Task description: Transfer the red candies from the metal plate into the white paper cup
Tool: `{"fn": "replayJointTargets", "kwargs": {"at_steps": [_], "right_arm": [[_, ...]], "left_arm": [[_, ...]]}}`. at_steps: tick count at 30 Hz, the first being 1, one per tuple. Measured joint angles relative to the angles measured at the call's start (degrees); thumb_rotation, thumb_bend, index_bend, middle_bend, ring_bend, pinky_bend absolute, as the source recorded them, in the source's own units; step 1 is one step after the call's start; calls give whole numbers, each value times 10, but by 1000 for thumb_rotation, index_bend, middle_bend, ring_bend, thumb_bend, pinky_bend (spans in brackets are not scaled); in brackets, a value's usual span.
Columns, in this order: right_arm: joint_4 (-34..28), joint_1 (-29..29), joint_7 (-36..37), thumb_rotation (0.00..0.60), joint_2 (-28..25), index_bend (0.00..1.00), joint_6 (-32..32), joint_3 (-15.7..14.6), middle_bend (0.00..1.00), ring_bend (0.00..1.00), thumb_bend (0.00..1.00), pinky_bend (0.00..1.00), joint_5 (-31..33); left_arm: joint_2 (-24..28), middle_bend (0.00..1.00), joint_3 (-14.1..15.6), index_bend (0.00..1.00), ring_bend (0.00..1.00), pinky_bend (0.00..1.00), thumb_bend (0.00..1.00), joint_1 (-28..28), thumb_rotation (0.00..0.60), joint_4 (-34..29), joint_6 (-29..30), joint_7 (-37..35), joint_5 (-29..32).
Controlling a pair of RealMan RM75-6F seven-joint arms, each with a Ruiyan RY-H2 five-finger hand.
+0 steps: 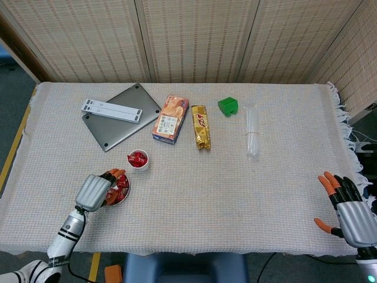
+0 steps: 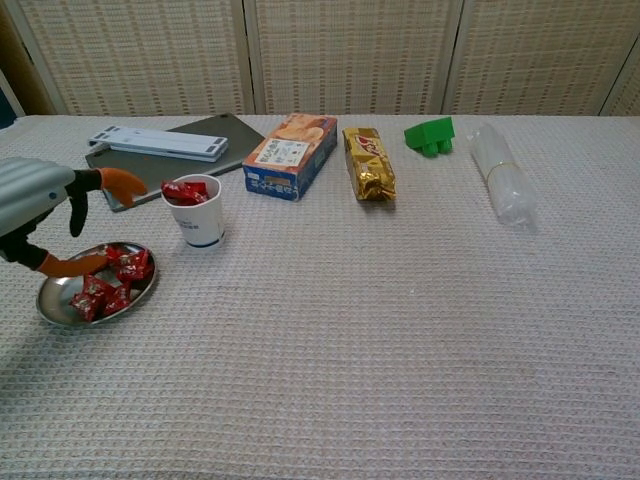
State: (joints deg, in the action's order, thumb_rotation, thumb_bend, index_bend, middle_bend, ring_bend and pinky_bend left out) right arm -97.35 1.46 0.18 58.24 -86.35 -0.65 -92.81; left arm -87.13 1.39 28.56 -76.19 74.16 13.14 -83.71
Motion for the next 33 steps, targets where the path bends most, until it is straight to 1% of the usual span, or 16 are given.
{"fn": "replayJointTargets", "kwargs": {"at_steps": [3, 8, 13, 16, 19, 24, 28, 33], "right_arm": [[0, 0, 1, 600, 0, 0, 0, -2, 0, 0, 63, 0, -3], [0, 0, 4, 600, -1, 0, -2, -2, 0, 0, 64, 0, -5], [1, 0, 4, 600, -1, 0, -2, -2, 0, 0, 65, 0, -3], [1, -1, 5, 600, -2, 0, -3, -1, 0, 0, 65, 0, -2], [1, -1, 6, 600, -2, 0, -4, -1, 0, 0, 64, 0, -2], [1, -1, 5, 600, -2, 0, -2, -1, 0, 0, 64, 0, 0], [1, 0, 2, 600, -1, 0, 0, 0, 0, 0, 65, 0, 2], [0, 0, 0, 600, -1, 0, 0, 0, 0, 0, 65, 0, 2]], "left_arm": [[-25, 303, 8, 251, 630, 958, 307, -11, 600, 40, -9, 10, 4], [-62, 313, 10, 254, 637, 966, 309, -18, 600, 91, -29, 24, 8], [-75, 312, 10, 260, 639, 967, 311, -20, 600, 102, -47, 42, 7], [-76, 320, 8, 283, 640, 967, 312, -20, 600, 102, -50, 48, 5], [-76, 383, 5, 324, 645, 973, 311, -20, 600, 102, -57, 55, 6], [-76, 498, 0, 444, 651, 981, 314, -20, 600, 106, -61, 59, 6], [-78, 537, -2, 494, 657, 986, 315, -22, 600, 114, -59, 53, 2], [-80, 566, -4, 525, 663, 991, 318, -23, 600, 119, -59, 50, -1]]}}
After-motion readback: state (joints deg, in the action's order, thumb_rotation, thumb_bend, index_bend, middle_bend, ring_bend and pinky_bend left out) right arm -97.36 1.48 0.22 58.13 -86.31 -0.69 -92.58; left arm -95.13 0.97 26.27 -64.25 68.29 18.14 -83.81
